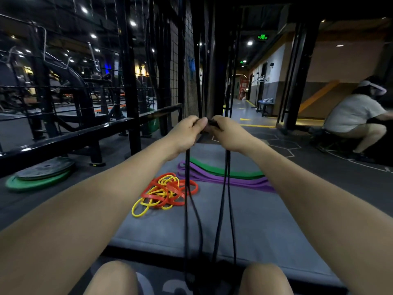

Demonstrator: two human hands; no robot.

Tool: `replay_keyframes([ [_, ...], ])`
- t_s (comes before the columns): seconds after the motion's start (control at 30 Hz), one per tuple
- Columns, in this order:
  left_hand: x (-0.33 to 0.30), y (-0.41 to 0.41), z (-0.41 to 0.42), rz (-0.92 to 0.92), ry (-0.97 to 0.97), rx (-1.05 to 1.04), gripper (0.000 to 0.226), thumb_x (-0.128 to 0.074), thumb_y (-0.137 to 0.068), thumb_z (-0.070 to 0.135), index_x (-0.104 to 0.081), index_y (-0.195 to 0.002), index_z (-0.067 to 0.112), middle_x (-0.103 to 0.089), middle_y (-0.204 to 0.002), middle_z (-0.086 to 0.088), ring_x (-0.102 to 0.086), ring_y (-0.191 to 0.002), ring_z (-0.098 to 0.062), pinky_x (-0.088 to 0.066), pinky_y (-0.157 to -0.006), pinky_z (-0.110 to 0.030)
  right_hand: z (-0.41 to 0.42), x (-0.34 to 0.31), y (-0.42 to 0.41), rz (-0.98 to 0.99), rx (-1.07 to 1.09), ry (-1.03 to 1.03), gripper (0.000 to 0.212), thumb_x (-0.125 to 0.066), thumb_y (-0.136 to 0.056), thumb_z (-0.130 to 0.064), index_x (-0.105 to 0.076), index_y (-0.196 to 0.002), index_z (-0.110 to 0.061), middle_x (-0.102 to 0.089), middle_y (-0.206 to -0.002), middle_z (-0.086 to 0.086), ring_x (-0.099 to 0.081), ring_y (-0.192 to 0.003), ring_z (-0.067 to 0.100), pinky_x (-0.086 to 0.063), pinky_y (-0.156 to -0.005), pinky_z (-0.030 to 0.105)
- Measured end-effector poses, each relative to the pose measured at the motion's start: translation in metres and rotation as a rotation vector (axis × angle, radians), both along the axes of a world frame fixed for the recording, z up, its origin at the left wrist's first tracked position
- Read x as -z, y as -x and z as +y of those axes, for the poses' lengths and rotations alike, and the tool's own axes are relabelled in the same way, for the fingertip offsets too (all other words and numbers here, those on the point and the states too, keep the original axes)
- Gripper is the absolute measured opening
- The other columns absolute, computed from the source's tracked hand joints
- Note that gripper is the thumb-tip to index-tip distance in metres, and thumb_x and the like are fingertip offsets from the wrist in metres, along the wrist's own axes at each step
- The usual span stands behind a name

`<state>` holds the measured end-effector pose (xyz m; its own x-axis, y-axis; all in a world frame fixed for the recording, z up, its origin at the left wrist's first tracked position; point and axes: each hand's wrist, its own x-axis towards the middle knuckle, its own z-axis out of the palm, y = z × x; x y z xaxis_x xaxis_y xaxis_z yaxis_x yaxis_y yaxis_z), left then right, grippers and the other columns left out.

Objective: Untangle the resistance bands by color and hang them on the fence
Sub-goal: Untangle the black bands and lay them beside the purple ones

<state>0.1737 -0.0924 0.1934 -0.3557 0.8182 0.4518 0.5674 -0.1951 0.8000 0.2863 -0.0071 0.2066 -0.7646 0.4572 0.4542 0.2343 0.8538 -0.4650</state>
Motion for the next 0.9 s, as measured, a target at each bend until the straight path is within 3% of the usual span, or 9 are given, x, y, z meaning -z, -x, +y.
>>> replay_keyframes([
  [0.13,-0.008,0.001,-0.003,-0.183,-0.049,0.018,0.025,-0.036,-0.100,0.027,-0.042,-0.079,0.015,-0.032,-0.066,0.000,-0.028,-0.055,-0.009,-0.025,-0.054,-0.024,-0.007,-0.001,-0.001,0.122,-0.130,0.284,0.011,-0.053,-0.094,-0.018,-0.049,-0.089,-0.009,-0.047,-0.068,0.001,-0.045,-0.061,0.013,-0.040,-0.055,0.019],
  [0.2,-0.010,0.004,-0.005,-0.223,-0.081,-0.002,0.024,-0.036,-0.100,0.029,-0.048,-0.086,0.013,-0.034,-0.069,0.000,-0.030,-0.057,-0.009,-0.029,-0.057,-0.024,-0.010,-0.001,-0.001,0.130,-0.188,0.405,0.012,-0.054,-0.093,-0.018,-0.049,-0.086,-0.010,-0.047,-0.067,0.002,-0.047,-0.061,0.014,-0.043,-0.063,0.025],
  [0.3,-0.015,0.010,-0.009,-0.310,-0.129,-0.086,0.043,-0.036,-0.100,0.031,-0.047,-0.121,-0.005,-0.039,-0.076,0.000,-0.035,-0.062,-0.008,-0.036,-0.060,-0.022,-0.011,0.001,0.001,0.102,-0.208,0.523,0.015,-0.053,-0.094,-0.021,-0.050,-0.083,-0.011,-0.047,-0.067,0.002,-0.048,-0.062,0.013,-0.046,-0.074,0.034],
  [0.33,-0.016,0.012,-0.010,-0.328,-0.147,-0.091,0.043,-0.036,-0.100,0.031,-0.047,-0.121,-0.005,-0.036,-0.073,0.002,-0.035,-0.061,-0.008,-0.037,-0.058,-0.021,-0.011,0.001,0.000,0.106,-0.205,0.541,0.017,-0.052,-0.094,-0.022,-0.050,-0.081,-0.011,-0.047,-0.067,0.002,-0.048,-0.062,0.013,-0.046,-0.076,0.035],
  [0.4,-0.016,0.014,-0.015,-0.356,-0.172,-0.063,0.029,-0.036,-0.100,0.030,-0.055,-0.096,0.009,-0.033,-0.069,0.003,-0.033,-0.058,-0.007,-0.036,-0.056,-0.020,-0.011,-0.002,-0.002,0.129,-0.212,0.564,0.020,-0.052,-0.094,-0.025,-0.053,-0.079,-0.011,-0.046,-0.067,0.002,-0.046,-0.063,0.014,-0.047,-0.072,0.032],
  [0.47,-0.017,0.015,-0.017,-0.413,-0.188,-0.049,0.028,-0.036,-0.100,0.030,-0.048,-0.078,0.018,-0.032,-0.066,0.004,-0.032,-0.056,-0.006,-0.035,-0.055,-0.020,-0.011,-0.006,-0.004,0.143,-0.227,0.596,0.023,-0.052,-0.094,-0.028,-0.056,-0.080,-0.010,-0.048,-0.066,0.002,-0.046,-0.061,0.014,-0.045,-0.064,0.026],
  [0.6,-0.014,0.019,-0.022,-0.433,-0.153,-0.044,0.027,-0.035,-0.101,0.029,-0.049,-0.082,0.016,-0.034,-0.066,0.004,-0.033,-0.057,-0.006,-0.036,-0.055,-0.019,-0.012,-0.011,-0.001,0.119,-0.161,0.486,0.026,-0.052,-0.094,-0.027,-0.058,-0.073,-0.013,-0.045,-0.063,0.001,-0.040,-0.056,0.013,-0.034,-0.052,0.021],
  [0.77,-0.012,0.032,-0.040,-0.392,0.101,0.063,0.023,-0.045,-0.097,0.028,-0.057,-0.085,0.013,-0.044,-0.073,0.002,-0.042,-0.065,-0.009,-0.038,-0.067,-0.022,-0.009,-0.021,-0.004,0.185,-0.138,0.432,0.024,-0.050,-0.095,-0.018,-0.059,-0.074,-0.012,-0.041,-0.061,0.003,-0.037,-0.053,0.012,-0.031,-0.052,0.024],
  [0.9,-0.016,0.028,-0.043,-0.427,0.082,0.099,0.032,-0.042,-0.096,0.038,-0.057,-0.097,0.009,-0.041,-0.067,0.004,-0.038,-0.060,-0.007,-0.040,-0.064,-0.019,-0.011,-0.025,-0.004,0.164,-0.143,0.365,0.027,-0.049,-0.096,-0.015,-0.058,-0.071,-0.010,-0.038,-0.060,0.003,-0.034,-0.050,0.009,-0.030,-0.044,0.015],
])
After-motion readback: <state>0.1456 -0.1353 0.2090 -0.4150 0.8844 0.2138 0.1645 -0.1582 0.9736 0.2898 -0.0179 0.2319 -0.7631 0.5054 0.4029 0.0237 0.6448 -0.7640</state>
